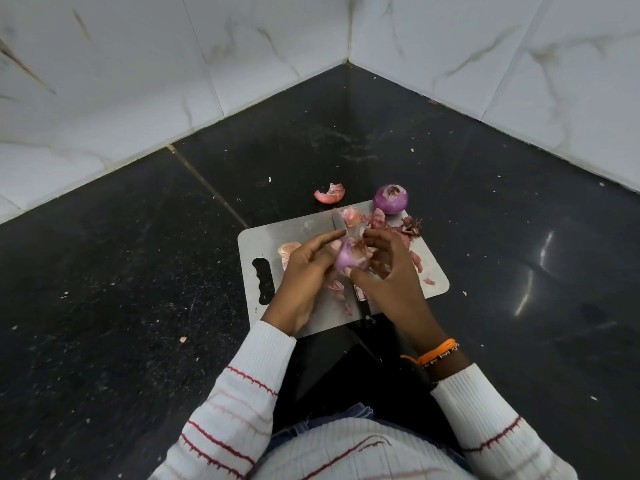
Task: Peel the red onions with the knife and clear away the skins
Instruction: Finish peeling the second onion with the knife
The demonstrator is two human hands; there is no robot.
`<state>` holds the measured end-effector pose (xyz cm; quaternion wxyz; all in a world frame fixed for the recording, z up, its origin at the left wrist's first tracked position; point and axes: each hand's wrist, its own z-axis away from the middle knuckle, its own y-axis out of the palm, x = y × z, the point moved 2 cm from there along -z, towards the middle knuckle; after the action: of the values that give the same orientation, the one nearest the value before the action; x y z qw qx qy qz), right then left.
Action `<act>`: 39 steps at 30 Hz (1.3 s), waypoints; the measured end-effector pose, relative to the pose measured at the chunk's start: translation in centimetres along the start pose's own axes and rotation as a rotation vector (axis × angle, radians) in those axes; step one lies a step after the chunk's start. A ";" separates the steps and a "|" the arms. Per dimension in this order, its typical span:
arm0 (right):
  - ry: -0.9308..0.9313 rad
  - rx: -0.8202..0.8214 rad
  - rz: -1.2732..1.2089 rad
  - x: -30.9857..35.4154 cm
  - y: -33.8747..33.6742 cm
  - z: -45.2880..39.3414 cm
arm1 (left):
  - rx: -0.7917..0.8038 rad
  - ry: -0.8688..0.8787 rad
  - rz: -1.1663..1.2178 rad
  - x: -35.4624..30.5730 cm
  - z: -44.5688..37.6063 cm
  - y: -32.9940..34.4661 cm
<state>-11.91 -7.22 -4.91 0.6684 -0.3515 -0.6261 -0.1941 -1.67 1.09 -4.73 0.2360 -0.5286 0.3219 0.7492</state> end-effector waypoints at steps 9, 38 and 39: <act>0.013 0.024 -0.210 0.6 -0.4 0.1 | 0.168 0.023 0.088 -0.3 0.2 -0.5; -0.069 -0.255 0.578 -0.4 -0.8 -0.8 | 0.094 0.148 -0.490 0.1 0.9 1.0; -0.065 -0.259 0.583 -0.4 -0.8 -0.9 | 0.094 0.147 -0.502 0.2 0.9 1.0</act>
<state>-11.95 -8.48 -5.08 0.6252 -0.6042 -0.4903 -0.0608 -2.98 1.02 -4.43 0.4148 -0.6332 0.2312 0.6112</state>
